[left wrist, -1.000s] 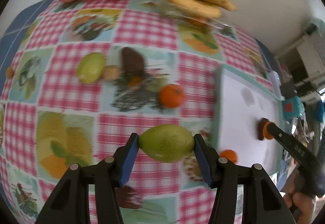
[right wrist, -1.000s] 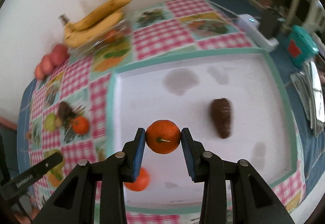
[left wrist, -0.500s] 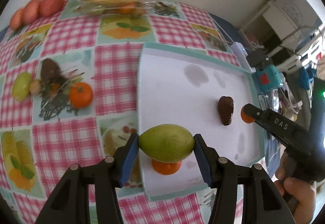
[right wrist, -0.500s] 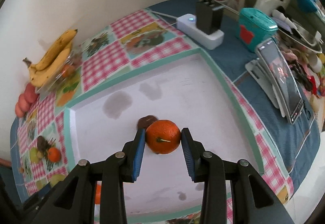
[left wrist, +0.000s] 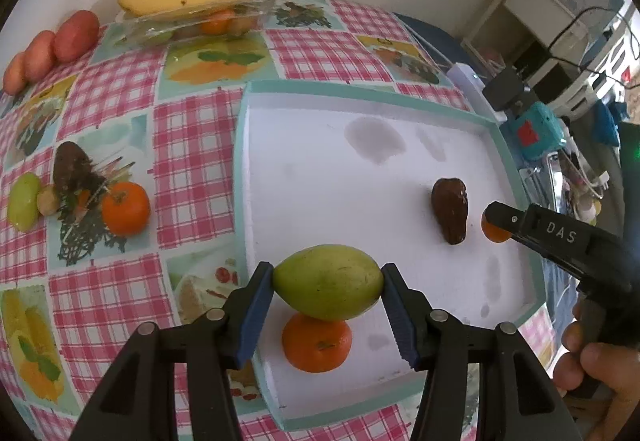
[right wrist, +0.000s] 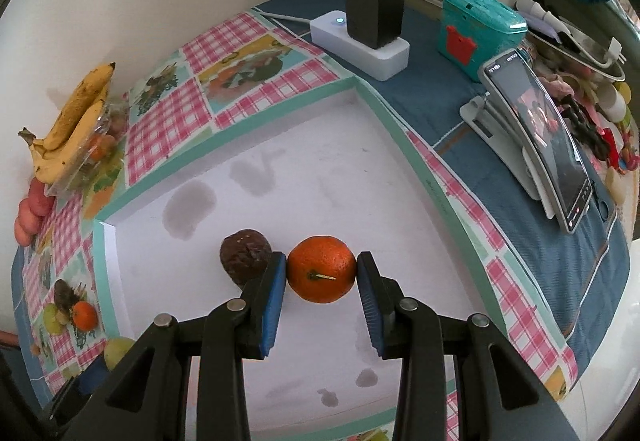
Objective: Organize fruits
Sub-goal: 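Place the mandarin in the tray with the right gripper while the left places the pear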
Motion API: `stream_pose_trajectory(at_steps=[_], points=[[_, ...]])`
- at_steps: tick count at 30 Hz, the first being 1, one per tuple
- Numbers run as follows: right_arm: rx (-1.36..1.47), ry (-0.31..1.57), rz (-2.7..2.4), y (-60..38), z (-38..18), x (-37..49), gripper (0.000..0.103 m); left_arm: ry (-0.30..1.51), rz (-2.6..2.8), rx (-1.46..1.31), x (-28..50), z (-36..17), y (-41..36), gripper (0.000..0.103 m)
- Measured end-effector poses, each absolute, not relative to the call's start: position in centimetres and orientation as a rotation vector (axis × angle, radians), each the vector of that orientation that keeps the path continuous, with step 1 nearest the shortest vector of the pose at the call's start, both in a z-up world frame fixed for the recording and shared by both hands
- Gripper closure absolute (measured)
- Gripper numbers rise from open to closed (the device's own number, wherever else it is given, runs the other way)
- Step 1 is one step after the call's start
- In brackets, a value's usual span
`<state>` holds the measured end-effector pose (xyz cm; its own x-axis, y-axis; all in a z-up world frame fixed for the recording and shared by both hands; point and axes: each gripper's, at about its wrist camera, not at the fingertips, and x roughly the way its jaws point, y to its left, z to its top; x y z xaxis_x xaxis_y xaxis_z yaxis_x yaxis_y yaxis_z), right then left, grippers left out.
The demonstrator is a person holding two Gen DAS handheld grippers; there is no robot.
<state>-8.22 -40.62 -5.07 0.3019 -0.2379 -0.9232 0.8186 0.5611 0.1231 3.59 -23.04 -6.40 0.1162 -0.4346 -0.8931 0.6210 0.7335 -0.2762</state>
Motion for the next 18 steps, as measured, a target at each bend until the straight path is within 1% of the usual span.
stream_pose_trajectory(at_steps=[13,18], points=[[0.682,1.080,-0.777,-40.9,-6.6,-8.2,0.065,1.214,-0.771,0.206,3.3,-7.2,-23.9,0.046],[0.678,1.082,-0.777,-40.9,-6.8,-8.1,0.065,1.239,-0.767,0.210,3.5,-8.0,-24.3,0.046]])
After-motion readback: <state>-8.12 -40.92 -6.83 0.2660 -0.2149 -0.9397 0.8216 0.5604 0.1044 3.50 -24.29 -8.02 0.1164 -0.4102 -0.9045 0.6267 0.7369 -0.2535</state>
